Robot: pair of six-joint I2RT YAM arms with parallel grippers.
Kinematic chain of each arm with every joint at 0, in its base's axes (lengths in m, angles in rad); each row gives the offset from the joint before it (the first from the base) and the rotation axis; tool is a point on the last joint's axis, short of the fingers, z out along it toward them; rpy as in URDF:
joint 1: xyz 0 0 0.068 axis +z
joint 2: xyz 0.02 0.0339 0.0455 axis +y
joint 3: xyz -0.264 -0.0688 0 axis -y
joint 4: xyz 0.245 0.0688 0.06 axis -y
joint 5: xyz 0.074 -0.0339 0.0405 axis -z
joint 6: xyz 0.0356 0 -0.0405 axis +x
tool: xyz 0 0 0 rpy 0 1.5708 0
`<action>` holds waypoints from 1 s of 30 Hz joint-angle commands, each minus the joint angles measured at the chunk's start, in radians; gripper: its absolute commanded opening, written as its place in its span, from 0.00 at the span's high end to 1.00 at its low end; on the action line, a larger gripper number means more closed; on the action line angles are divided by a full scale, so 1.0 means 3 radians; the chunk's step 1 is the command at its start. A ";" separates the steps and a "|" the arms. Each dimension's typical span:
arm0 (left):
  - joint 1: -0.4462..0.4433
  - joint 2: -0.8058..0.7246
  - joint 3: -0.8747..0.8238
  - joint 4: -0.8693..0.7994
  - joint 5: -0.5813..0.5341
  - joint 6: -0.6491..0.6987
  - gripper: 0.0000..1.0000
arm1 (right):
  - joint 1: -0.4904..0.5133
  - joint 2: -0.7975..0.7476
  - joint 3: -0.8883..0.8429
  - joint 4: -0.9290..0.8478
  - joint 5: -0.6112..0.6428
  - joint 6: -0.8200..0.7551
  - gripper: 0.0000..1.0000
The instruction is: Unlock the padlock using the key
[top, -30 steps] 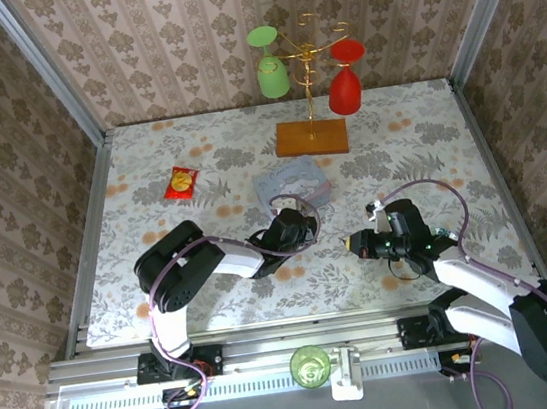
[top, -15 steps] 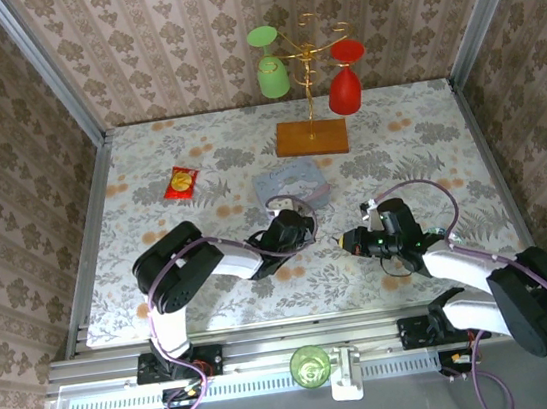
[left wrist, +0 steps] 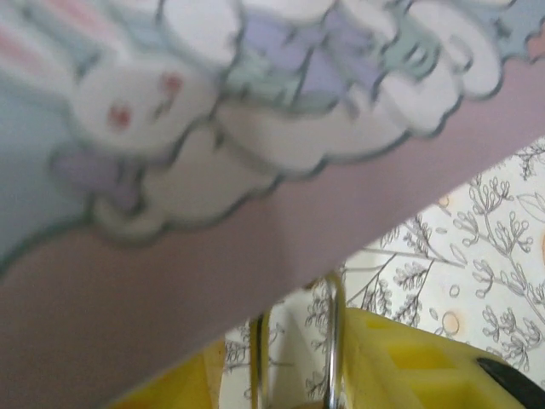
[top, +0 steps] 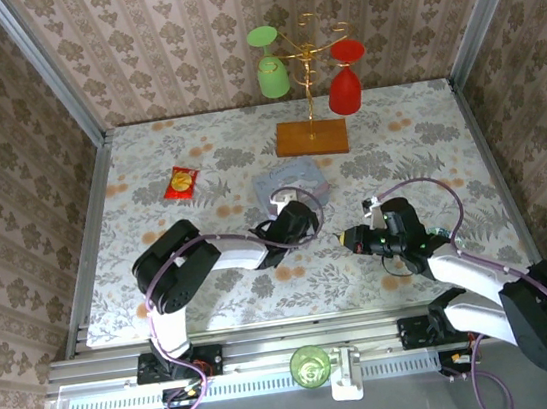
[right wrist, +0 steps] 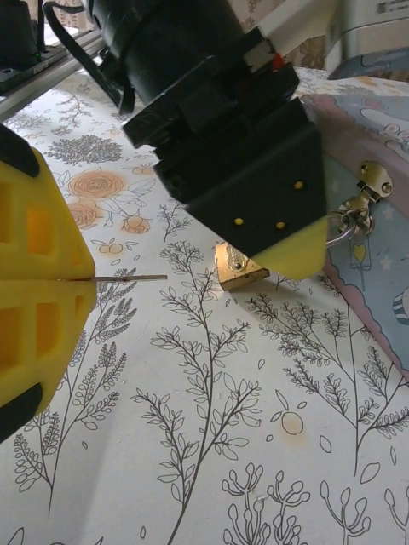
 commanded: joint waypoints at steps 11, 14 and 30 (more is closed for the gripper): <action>0.0025 -0.0142 -0.0073 -0.0480 -0.0708 0.0083 0.54 | 0.0011 -0.0349 -0.0149 -0.0279 0.0085 -0.0085 1.00; 0.0181 -0.0356 -0.0365 -0.0358 -0.0713 0.0051 0.51 | 0.0006 -0.0416 -0.0146 -0.0336 0.0101 -0.0119 1.00; 0.0378 -0.0568 -0.0555 0.0099 0.0086 0.0363 0.47 | -0.0041 -0.0542 -0.0165 -0.0506 0.0117 -0.0213 1.00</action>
